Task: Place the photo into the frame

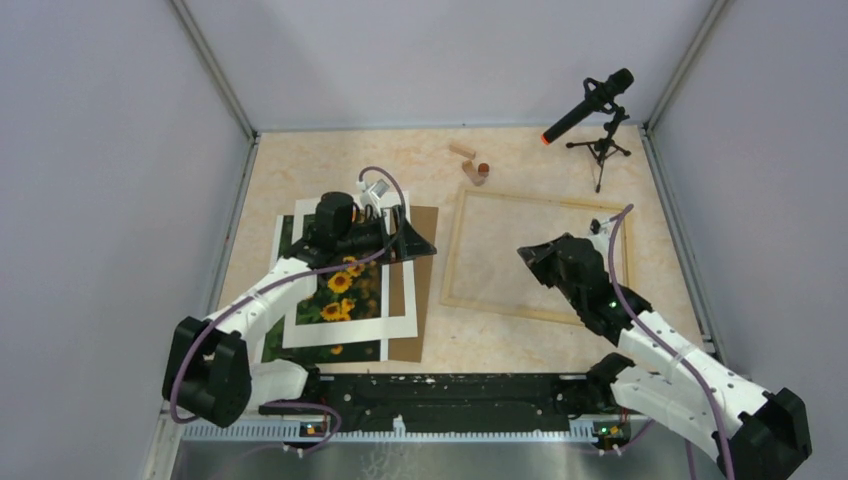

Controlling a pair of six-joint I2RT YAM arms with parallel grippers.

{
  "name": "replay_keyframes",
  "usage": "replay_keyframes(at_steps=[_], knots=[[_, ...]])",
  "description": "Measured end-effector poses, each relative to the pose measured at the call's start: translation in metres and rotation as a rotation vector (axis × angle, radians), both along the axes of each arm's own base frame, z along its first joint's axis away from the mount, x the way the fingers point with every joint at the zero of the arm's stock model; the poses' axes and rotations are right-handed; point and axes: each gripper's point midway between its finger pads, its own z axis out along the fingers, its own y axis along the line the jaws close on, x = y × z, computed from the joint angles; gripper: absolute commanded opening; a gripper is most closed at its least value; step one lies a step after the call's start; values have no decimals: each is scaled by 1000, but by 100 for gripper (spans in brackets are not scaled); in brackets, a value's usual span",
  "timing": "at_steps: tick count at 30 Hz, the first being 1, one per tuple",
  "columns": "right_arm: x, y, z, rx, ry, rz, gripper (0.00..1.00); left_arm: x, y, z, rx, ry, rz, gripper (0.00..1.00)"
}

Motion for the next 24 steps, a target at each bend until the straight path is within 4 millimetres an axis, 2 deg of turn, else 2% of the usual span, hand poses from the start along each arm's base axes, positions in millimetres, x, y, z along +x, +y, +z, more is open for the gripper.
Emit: replay_keyframes(at_steps=[3, 6, 12, 16, 20, 24], knots=[[2, -4, -5, 41, -1, -51, 0, -20, -1, -15, -3, 74, 36, 98], [5, -10, -2, 56, -14, -91, 0, -37, -2, -23, -14, 161, 80, 98], [15, -23, 14, 97, -70, -178, 0, -54, -11, -36, -77, 400, 180, 98], [19, -30, 18, 109, -88, -216, 0, -72, -21, -48, -105, 577, 221, 98], [22, -31, 25, 134, -107, -235, 0, -85, -38, -44, -170, 669, 221, 98], [24, -30, 31, 167, -125, -241, 0, -88, -59, -42, -229, 736, 203, 98]])
